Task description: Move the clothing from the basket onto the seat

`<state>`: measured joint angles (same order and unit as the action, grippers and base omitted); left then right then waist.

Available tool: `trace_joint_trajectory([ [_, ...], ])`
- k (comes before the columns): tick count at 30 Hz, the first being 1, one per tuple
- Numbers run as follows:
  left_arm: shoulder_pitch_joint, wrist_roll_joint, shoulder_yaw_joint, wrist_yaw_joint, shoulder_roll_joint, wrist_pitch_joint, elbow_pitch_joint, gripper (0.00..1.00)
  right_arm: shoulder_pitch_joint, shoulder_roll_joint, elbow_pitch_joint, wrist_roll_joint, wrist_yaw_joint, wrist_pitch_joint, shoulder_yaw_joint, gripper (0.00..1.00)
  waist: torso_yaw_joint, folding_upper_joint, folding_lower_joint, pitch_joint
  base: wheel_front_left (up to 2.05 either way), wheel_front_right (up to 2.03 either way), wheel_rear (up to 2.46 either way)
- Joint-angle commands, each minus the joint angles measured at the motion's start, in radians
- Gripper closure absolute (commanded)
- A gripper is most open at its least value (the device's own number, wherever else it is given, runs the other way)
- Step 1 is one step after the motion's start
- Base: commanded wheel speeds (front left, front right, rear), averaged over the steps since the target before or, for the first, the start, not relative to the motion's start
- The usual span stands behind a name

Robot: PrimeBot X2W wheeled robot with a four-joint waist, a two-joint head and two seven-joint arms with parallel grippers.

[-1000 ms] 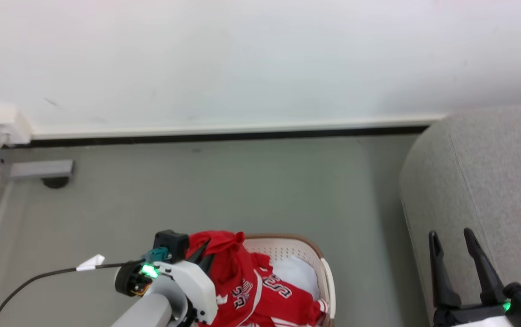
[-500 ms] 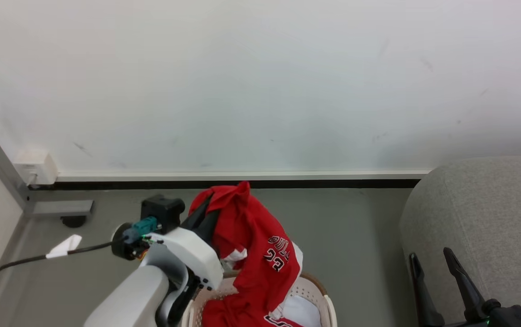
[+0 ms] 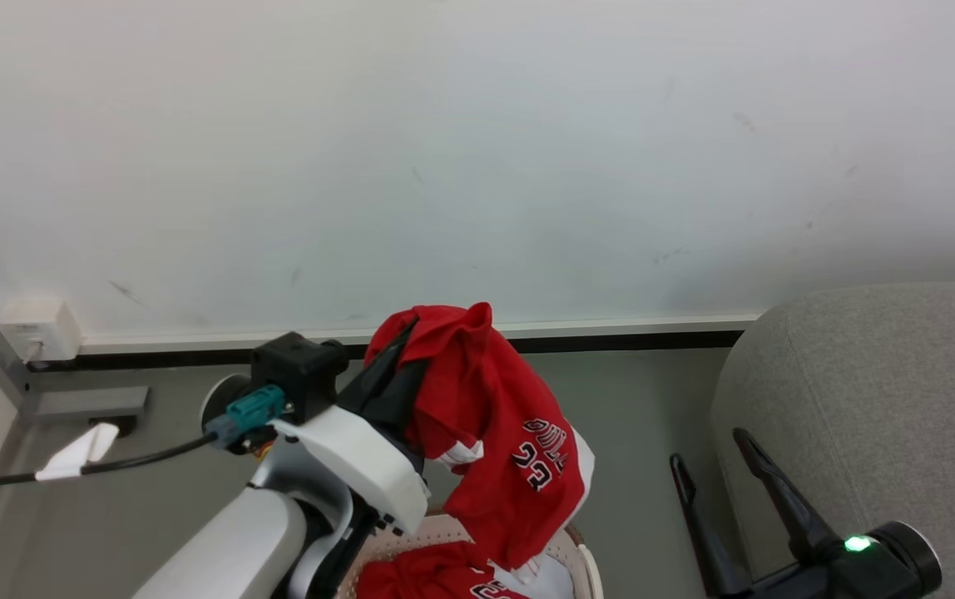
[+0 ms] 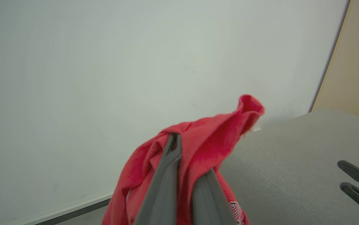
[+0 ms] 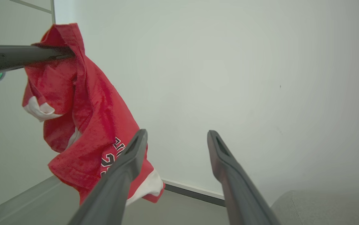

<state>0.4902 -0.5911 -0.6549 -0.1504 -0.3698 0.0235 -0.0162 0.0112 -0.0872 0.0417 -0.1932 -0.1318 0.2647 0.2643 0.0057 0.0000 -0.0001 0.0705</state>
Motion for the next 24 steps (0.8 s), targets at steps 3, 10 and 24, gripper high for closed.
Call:
trace_joint_trajectory([
  [3, -0.019, -0.003, -0.016, -0.003, 0.005, -0.013, 0.029, 1.0, 0.055, -0.037, -0.005, -0.008, 0.002, 0.0, 0.074, 0.0, 0.001, 0.0, 0.0001, 0.0, 0.0, 0.0, 0.0],
  [10, -0.017, -0.013, -0.053, 0.008, 0.038, -0.031, 0.061, 1.0, 0.196, -0.087, 0.062, -0.031, 0.002, 0.0, 0.251, 0.0, 0.005, 0.0, 0.0001, -0.004, 0.0, 0.0, 0.0],
  [24, 0.008, -0.026, -0.138, 0.053, 0.091, -0.076, 0.103, 1.0, 0.462, -0.034, 0.458, -0.053, 0.002, 0.0, 0.46, 0.0, 0.034, 0.0, 0.0001, -0.009, 0.0, 0.0, 0.0],
])
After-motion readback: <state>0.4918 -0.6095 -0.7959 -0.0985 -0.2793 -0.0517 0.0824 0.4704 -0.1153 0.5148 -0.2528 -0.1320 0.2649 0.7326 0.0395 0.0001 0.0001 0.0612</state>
